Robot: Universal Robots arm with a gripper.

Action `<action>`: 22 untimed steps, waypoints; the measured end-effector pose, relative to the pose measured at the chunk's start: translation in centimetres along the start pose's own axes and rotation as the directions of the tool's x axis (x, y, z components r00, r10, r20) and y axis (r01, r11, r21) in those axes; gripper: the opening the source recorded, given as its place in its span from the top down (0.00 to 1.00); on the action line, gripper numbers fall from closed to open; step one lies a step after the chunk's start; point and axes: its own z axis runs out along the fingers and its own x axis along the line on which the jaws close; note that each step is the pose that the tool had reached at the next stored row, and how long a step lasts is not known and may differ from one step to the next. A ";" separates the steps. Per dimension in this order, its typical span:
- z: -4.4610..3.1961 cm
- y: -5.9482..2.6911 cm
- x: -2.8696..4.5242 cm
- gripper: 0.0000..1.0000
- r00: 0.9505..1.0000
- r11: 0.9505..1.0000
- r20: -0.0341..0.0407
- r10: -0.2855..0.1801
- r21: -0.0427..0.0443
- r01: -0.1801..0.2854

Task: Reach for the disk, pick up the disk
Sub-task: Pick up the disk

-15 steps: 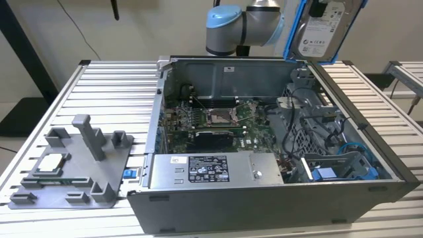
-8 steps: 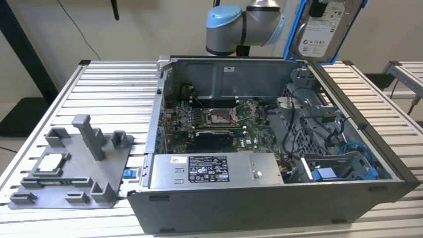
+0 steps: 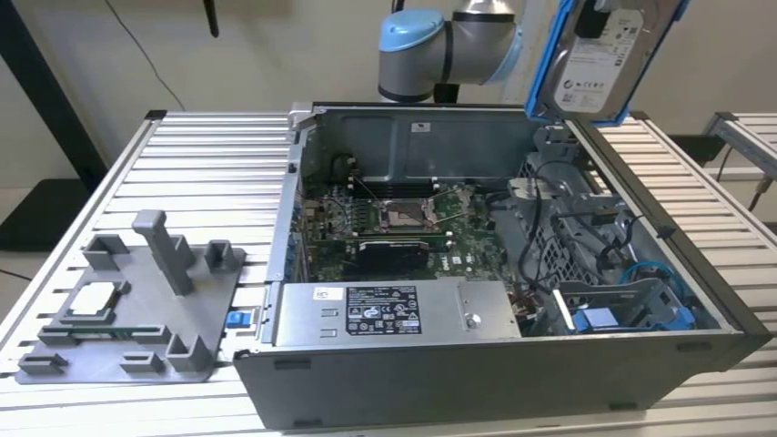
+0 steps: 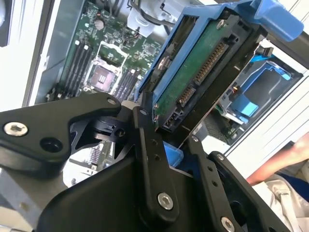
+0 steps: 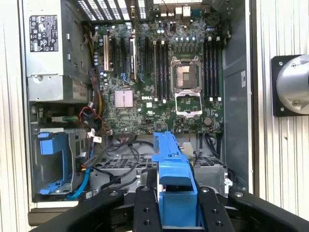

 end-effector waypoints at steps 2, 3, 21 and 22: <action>0.00 -0.04 0.70 1.00 1.000 1.000 0.000 0.000 0.000 0.000; 0.00 -0.07 1.06 1.00 1.000 1.000 0.000 0.000 0.000 0.000; -0.04 -0.20 8.01 1.00 1.000 1.000 0.001 0.000 0.000 0.000; -0.04 -0.17 8.37 1.00 1.000 1.000 0.001 0.000 0.000 0.000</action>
